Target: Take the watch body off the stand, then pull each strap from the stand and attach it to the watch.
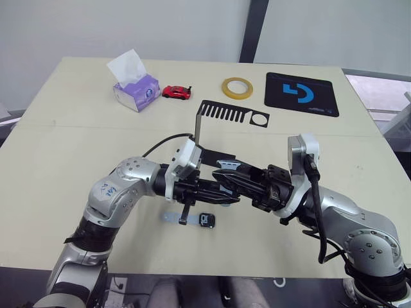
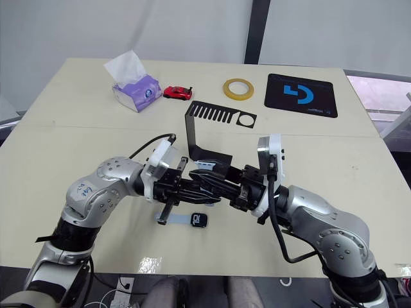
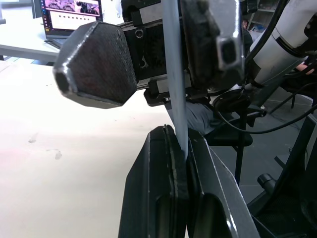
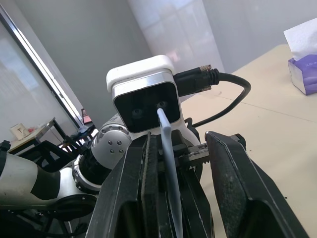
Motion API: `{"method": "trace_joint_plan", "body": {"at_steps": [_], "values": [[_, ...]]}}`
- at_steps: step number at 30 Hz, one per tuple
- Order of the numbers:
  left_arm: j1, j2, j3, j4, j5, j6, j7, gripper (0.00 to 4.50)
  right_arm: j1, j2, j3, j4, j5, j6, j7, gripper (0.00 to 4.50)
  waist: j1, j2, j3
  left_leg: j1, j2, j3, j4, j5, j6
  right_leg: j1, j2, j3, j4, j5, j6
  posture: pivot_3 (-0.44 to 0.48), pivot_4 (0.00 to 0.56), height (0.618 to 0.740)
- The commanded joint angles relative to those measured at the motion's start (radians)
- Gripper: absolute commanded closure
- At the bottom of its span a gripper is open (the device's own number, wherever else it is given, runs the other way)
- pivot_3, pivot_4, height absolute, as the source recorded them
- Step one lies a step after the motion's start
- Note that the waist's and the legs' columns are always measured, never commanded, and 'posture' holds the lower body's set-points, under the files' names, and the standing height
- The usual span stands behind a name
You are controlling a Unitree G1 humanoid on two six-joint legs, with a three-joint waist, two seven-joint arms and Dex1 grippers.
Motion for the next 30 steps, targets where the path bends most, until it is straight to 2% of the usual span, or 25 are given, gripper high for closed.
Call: {"method": "trace_joint_plan", "body": {"at_steps": [1,5,8,10,22,25,27,28,30], "values": [[-0.01,-0.001,0.019,-0.027,-0.02,-0.002,0.003,4.5,-0.001,0.0,-0.013,-0.037,0.004,-0.02,0.007,2.78,0.0,0.0,0.0,0.0,0.0,0.0,0.0,0.0,0.0,0.0,0.0,0.0,0.0,0.0,0.0,0.0,0.15,0.738],[-0.013,-0.005,0.021,-0.026,-0.018,-0.001,0.005,4.5,-0.003,0.001,-0.015,-0.033,0.006,-0.019,0.007,2.78,0.0,0.0,0.0,0.0,0.0,0.0,0.0,0.0,0.0,0.0,0.0,0.0,0.0,0.0,0.0,0.0,0.15,0.738],[-0.014,-0.006,0.022,-0.027,-0.018,0.002,0.005,4.5,-0.005,0.001,-0.016,-0.034,0.011,-0.019,0.005,3.61,0.0,0.0,0.0,0.0,0.0,0.0,0.0,0.0,0.0,0.0,0.0,0.0,0.0,0.0,0.0,0.0,0.15,0.738],[-0.015,-0.004,0.019,-0.028,-0.018,0.004,0.003,4.5,-0.008,0.005,-0.019,-0.033,0.02,-0.021,0.002,4.43,0.0,0.0,0.0,0.0,0.0,0.0,0.0,0.0,0.0,0.0,0.0,0.0,0.0,0.0,0.0,0.0,0.15,0.738],[-0.023,0.007,0.016,-0.015,-0.021,0.034,0.002,4.5,-0.017,-0.002,-0.027,-0.038,0.028,-0.025,0.014,4.43,0.0,0.0,0.0,0.0,0.0,0.0,0.0,0.0,0.0,0.0,0.0,0.0,0.0,0.0,0.0,0.0,0.15,0.738],[-0.03,0.036,0.021,-0.005,-0.025,0.047,-0.026,3.45,-0.023,-0.019,-0.027,-0.043,0.006,-0.024,0.032,4.5,0.0,0.0,0.0,0.0,0.0,0.0,0.0,0.0,0.0,0.0,0.0,0.0,0.0,0.0,0.0,0.0,0.15,0.738],[-0.033,0.076,0.028,0.0,-0.011,0.047,-0.051,2.56,-0.026,-0.034,-0.029,-0.049,-0.013,-0.024,0.047,4.5,0.0,0.0,0.0,0.0,0.0,0.0,0.0,0.0,0.0,0.0,0.0,0.0,0.0,0.0,0.0,0.0,0.15,0.738],[-0.034,0.096,0.035,0.003,-0.008,0.05,-0.061,2.36,-0.027,-0.041,-0.031,-0.051,-0.02,-0.024,0.05,4.5,-0.001,0.0,0.0,0.0,0.0,0.0,0.0,0.0,0.0,0.0,0.0,0.0,0.0,0.0,0.0,0.0,0.15,0.738],[-0.035,0.151,0.059,0.014,-0.012,0.072,-0.091,1.44,-0.026,-0.063,-0.042,-0.057,-0.039,-0.027,0.063,4.5,-0.002,0.0,0.0,0.0,0.0,0.0,0.0,0.0,0.0,0.0,0.0,0.0,0.0,0.0,0.0,0.0,0.15,0.738]]}}
